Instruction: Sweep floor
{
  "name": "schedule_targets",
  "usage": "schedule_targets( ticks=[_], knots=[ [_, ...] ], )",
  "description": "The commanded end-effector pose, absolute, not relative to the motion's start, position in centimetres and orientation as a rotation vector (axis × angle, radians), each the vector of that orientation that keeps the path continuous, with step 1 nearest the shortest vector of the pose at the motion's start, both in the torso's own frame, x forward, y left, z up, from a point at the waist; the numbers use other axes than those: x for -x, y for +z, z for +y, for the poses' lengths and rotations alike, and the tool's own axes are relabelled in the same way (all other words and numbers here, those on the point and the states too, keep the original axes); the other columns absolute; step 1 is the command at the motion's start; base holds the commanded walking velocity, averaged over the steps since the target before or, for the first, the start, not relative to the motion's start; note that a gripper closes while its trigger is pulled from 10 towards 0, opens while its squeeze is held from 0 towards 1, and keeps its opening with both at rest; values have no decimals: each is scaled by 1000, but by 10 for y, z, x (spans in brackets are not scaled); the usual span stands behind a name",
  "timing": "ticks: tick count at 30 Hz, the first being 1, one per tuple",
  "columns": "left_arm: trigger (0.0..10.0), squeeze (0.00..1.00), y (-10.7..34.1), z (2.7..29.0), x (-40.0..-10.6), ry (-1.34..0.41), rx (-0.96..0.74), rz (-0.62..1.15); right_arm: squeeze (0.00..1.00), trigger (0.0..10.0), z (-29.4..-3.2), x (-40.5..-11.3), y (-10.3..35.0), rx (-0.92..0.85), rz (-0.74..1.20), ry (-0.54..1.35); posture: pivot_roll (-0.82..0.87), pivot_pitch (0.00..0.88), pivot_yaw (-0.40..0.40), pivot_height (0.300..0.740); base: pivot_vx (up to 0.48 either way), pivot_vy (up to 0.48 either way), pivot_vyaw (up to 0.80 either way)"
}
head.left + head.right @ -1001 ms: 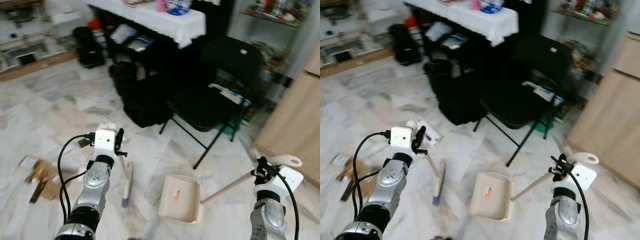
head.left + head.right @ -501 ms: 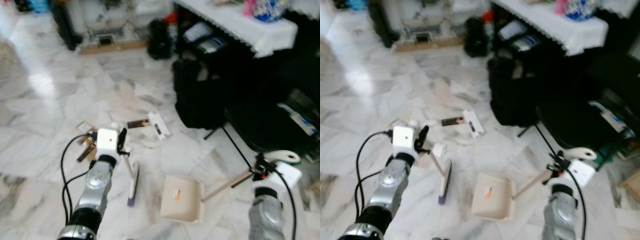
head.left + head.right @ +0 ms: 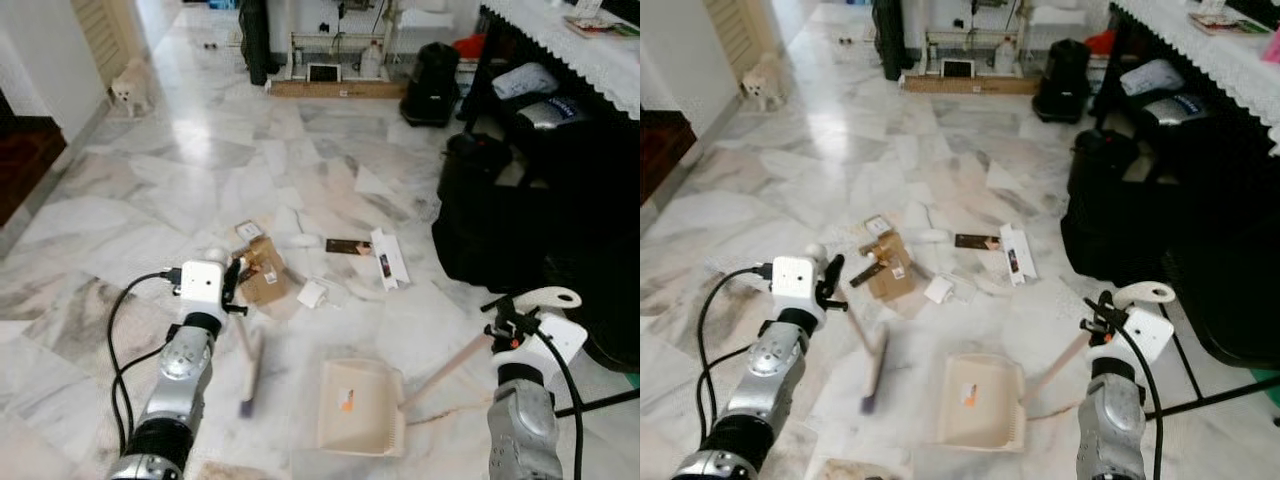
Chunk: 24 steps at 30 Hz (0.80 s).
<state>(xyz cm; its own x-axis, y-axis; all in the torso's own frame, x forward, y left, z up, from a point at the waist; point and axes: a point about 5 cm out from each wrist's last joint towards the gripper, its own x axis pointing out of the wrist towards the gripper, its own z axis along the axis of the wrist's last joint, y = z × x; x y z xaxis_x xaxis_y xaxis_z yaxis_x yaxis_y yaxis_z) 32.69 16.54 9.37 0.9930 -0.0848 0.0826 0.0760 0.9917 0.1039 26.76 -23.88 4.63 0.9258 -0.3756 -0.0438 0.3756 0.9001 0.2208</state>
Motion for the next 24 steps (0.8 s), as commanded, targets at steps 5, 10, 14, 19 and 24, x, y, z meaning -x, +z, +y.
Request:
schedule_targets(
  ticks=[5,10,14,19,24],
  knots=[
    [10000,0,96,152,-328,-142,-29,-93,0,10000,-245,-269,53,-220,-31,-403,1,41,-34,740,0,0,0],
    [10000,0,97,148,-330,-152,-25,-101,0,10000,-245,-271,56,-200,-39,-386,-11,15,-48,740,0,0,0],
    [10000,0,99,143,-334,-168,-42,-106,0,10000,-246,-274,61,-169,-52,-357,-15,0,-60,740,0,0,0],
    [10000,0,106,133,-337,-219,-82,-139,0,10000,-249,-273,64,-157,-62,-363,-14,0,-48,740,0,0,0],
    [10000,0,116,133,-343,-212,-59,-169,0,10000,-244,-272,66,-168,-92,-357,-9,12,-38,740,0,0,0]
  ],
)
